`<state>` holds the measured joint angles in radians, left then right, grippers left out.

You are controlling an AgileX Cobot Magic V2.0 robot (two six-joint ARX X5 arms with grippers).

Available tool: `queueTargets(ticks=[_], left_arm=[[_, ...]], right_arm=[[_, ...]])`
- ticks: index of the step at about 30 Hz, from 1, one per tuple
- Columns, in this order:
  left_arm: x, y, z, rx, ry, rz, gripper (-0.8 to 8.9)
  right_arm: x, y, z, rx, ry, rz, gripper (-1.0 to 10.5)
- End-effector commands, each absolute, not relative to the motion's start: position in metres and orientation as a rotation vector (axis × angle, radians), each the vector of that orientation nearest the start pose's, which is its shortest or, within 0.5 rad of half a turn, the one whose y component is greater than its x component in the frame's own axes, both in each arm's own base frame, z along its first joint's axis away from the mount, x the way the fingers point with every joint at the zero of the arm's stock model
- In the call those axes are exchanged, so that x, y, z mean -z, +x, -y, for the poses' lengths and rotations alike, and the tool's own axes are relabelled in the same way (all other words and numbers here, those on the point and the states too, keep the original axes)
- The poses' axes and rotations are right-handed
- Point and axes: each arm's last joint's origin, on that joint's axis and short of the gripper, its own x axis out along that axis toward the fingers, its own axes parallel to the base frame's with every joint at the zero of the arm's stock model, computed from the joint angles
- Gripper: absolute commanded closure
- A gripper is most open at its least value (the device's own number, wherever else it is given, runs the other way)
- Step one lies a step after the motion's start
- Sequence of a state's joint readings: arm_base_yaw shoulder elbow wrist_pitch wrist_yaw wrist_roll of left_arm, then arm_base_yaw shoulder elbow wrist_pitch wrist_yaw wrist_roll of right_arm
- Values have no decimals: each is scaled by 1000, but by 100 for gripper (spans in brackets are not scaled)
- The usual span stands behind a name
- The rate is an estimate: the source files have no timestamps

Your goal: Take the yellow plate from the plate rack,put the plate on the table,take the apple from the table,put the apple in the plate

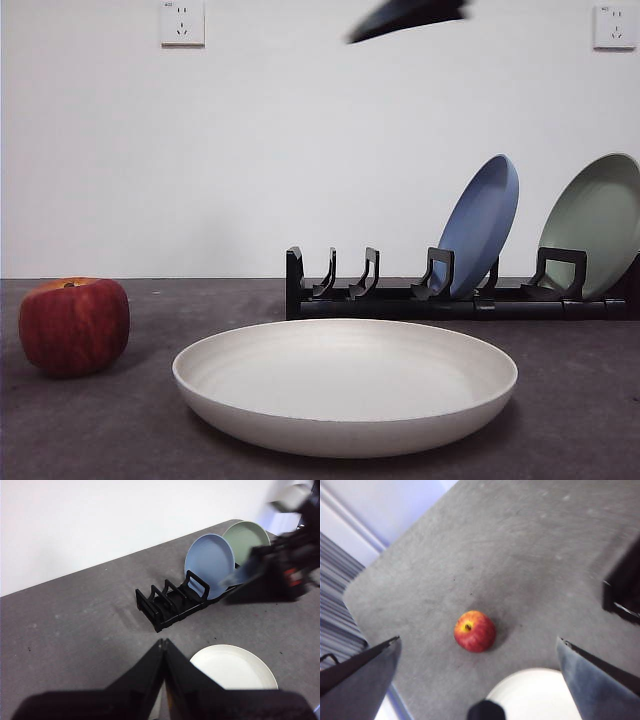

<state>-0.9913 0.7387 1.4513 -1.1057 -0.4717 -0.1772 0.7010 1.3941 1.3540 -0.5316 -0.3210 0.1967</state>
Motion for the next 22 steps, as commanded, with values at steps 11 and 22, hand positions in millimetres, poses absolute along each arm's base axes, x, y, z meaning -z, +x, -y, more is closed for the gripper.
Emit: queueTargets(ticks=[11, 22], left_arm=[[-452, 38, 32, 455, 85, -312, 821], [-446, 29, 19, 456, 108, -343, 821]], right_arm=[[-322, 278, -327, -989, -247, -814, 348], [-247, 296, -386, -1000, -330, -931, 284]])
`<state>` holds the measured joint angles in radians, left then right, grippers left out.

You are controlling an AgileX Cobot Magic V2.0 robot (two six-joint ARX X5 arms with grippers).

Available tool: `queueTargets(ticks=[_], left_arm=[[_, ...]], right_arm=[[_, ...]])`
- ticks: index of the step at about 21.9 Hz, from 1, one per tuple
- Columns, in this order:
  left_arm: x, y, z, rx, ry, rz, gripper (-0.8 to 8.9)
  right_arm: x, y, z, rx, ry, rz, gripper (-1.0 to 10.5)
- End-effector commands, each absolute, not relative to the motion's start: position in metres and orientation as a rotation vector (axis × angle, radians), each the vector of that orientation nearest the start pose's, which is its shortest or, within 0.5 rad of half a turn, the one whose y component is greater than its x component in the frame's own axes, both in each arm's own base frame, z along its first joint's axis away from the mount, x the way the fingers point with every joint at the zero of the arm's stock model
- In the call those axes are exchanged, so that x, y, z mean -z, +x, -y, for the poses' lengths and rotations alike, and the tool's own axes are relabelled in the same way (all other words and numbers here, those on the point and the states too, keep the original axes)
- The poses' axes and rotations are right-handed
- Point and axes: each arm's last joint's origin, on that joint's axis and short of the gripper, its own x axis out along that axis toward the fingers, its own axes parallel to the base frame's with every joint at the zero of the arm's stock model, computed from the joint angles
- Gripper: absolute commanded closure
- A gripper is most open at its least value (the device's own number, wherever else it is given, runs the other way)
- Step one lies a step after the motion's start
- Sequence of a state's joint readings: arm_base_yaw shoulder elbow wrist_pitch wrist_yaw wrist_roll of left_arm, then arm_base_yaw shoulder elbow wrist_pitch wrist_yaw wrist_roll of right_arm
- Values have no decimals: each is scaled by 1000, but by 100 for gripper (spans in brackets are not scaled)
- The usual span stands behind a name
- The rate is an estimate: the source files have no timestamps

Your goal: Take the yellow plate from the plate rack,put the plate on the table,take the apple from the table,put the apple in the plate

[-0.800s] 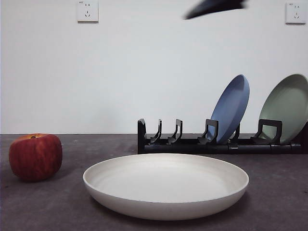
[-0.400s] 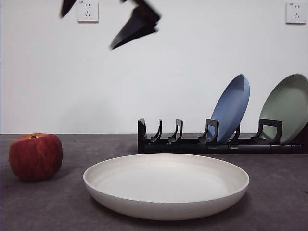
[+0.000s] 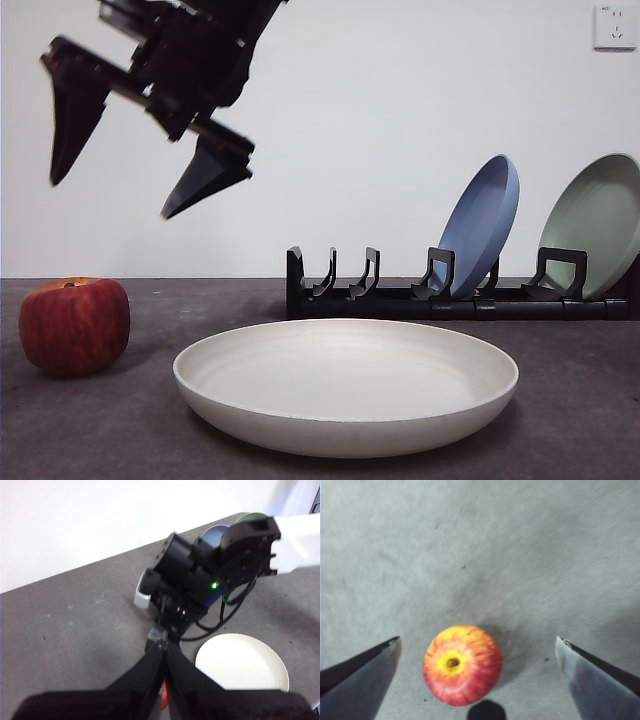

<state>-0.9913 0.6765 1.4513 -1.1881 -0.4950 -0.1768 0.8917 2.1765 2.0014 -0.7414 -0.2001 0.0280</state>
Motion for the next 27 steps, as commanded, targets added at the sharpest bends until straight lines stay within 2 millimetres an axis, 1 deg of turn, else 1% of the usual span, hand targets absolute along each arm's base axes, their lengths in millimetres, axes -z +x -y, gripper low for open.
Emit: queueTargets(ticks=[1, 6, 11, 17, 22, 24, 27], left_arm=[[-446, 29, 19, 456, 108, -343, 821], [-445, 29, 19, 466, 109, -348, 821], [-445, 28, 19, 487, 106, -353, 821], [-445, 28, 19, 488, 111, -354, 821], [-444, 28, 19, 487, 116, -360, 821], [-443, 28, 18, 485, 128, -374, 821], [-443, 28, 18, 485, 129, -375, 821]], right_arm=[[-242, 294, -389, -1000, -339, -936, 284], [-219, 288, -404, -993, -377, -968, 284], [-204, 285, -411, -983, -365, -990, 283], [-189, 283, -416, -968, -368, -1031, 285], [-185, 279, -418, -926, -380, -1050, 291], [-184, 278, -417, -910, -375, -1076, 327], [-179, 276, -418, -908, -384, -1093, 326]])
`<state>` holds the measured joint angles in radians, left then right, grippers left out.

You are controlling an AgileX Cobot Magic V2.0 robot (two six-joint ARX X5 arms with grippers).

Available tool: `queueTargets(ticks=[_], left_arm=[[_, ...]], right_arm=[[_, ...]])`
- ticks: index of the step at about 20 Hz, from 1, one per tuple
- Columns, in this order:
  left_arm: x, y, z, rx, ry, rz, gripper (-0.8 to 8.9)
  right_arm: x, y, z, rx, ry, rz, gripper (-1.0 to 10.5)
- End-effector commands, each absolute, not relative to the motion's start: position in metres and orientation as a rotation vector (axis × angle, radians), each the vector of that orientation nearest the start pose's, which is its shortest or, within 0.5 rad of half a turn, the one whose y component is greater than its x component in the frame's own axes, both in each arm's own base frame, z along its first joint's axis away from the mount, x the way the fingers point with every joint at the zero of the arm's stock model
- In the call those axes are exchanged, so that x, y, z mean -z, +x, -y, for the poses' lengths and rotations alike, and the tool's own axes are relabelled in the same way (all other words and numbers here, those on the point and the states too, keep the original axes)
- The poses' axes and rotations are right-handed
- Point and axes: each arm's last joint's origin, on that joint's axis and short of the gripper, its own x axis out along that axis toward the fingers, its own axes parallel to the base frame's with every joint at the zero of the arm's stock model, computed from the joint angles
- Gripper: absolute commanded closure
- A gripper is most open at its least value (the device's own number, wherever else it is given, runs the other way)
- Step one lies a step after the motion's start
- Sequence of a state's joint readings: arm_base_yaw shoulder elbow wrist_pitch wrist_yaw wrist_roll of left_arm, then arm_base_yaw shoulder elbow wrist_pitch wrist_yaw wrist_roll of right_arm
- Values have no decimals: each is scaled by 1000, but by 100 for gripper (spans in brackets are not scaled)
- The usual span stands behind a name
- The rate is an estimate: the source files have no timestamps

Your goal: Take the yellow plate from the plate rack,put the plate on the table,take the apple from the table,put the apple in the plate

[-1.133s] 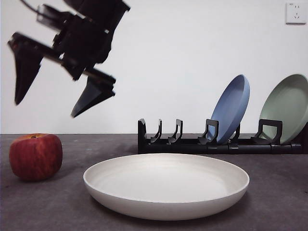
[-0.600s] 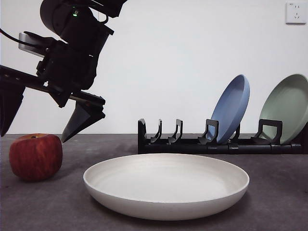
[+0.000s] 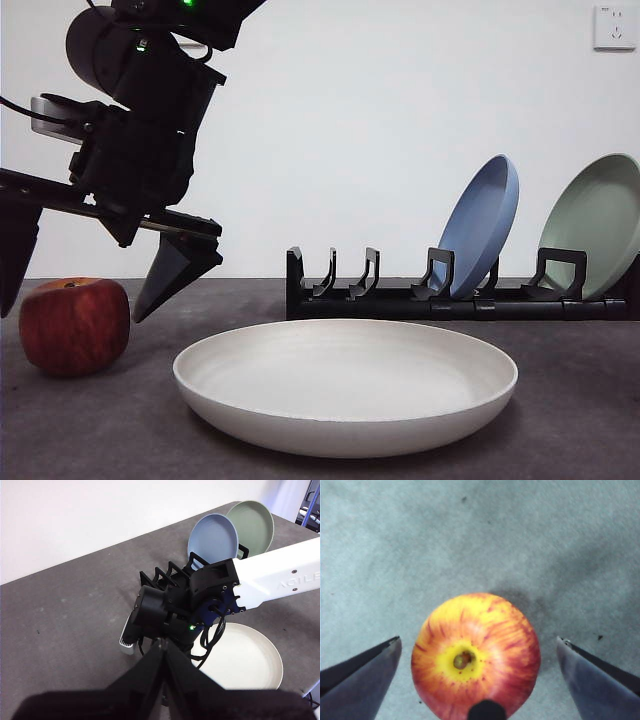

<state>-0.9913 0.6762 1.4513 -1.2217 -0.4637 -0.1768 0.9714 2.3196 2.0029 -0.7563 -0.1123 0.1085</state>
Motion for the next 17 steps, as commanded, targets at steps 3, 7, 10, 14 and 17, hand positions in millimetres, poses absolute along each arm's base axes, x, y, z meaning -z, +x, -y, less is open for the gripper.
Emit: queueTargets(ticks=[3, 7, 10, 14, 17], left_arm=[[-443, 28, 18, 485, 129, -375, 821], [-442, 28, 18, 485, 130, -376, 821], [-442, 27, 18, 484, 135, -382, 821], [-441, 27, 18, 482, 142, -394, 821], [-441, 27, 18, 481, 141, -393, 821]], right_arm=[[-178, 275, -418, -901, -382, -1110, 411], [-177, 275, -418, -869, -371, -1113, 637], [-177, 275, -417, -870, -373, -1126, 817], [-177, 274, -418, -875, -372, -1120, 962], [-189, 275, -417, -878, -365, -1091, 962]])
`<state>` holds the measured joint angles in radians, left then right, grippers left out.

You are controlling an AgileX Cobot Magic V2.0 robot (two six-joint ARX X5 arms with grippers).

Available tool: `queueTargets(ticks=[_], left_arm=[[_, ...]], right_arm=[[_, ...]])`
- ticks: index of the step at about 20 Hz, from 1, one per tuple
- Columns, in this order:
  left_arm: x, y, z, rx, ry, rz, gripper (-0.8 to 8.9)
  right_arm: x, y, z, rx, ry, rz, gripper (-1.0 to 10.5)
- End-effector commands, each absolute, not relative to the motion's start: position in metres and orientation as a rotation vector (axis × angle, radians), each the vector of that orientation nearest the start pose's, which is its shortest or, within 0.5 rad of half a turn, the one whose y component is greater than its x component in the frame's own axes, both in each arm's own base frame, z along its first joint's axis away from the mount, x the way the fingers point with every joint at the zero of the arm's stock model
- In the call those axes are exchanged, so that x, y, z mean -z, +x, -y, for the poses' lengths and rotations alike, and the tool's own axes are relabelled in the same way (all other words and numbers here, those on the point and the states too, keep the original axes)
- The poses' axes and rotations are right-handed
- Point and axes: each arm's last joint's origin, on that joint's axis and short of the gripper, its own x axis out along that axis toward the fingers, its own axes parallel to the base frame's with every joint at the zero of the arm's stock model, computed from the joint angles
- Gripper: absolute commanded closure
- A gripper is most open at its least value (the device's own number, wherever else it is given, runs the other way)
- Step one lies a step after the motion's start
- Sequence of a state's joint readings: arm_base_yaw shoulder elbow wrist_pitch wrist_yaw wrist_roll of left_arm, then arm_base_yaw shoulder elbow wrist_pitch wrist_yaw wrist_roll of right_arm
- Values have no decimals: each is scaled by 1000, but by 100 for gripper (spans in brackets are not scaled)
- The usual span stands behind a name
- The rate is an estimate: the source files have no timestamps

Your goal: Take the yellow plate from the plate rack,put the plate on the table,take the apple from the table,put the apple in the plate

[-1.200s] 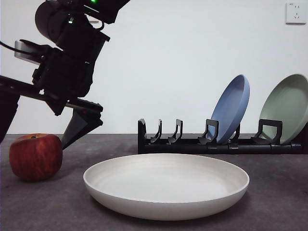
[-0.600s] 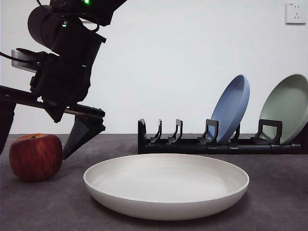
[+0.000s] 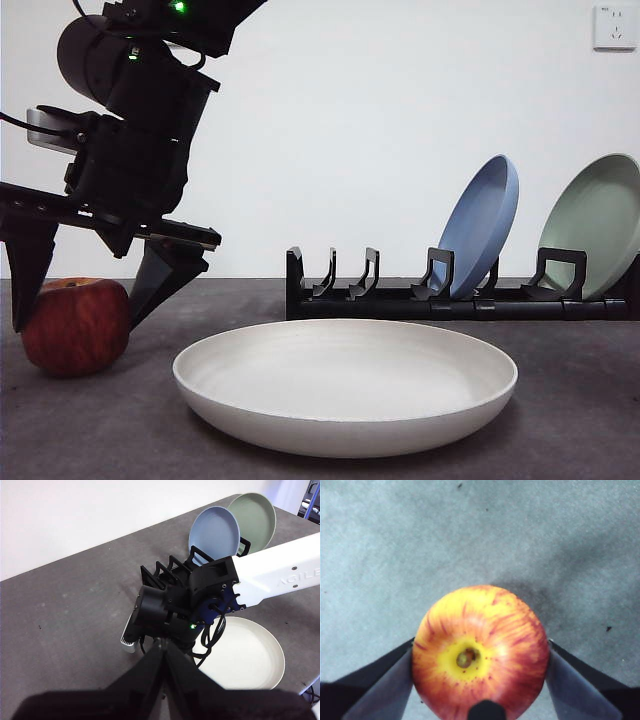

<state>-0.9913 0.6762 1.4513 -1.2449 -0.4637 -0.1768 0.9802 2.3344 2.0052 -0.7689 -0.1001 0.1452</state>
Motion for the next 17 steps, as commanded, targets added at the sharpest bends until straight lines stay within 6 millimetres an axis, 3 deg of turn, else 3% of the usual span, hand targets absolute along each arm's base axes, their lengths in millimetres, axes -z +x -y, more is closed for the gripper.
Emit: queueTargets(ticks=[1, 3, 6, 11, 13, 17], left_arm=[[-441, 27, 18, 481, 141, -393, 821], [-441, 27, 18, 481, 141, -392, 821], [-441, 27, 18, 482, 141, -392, 821], [-441, 27, 18, 482, 140, -392, 821], [-441, 27, 18, 482, 141, -392, 821], [-441, 27, 18, 482, 141, -392, 821]], right_arm=[[-200, 274, -415, -878, -370, -1068, 962], [-228, 273, -411, -883, -374, -1006, 962], [-288, 265, -394, -865, -410, -896, 962], [-369, 255, -329, -769, -424, -811, 963], [-390, 251, -302, -738, -416, -815, 963], [-413, 239, -261, -702, -450, -857, 963]])
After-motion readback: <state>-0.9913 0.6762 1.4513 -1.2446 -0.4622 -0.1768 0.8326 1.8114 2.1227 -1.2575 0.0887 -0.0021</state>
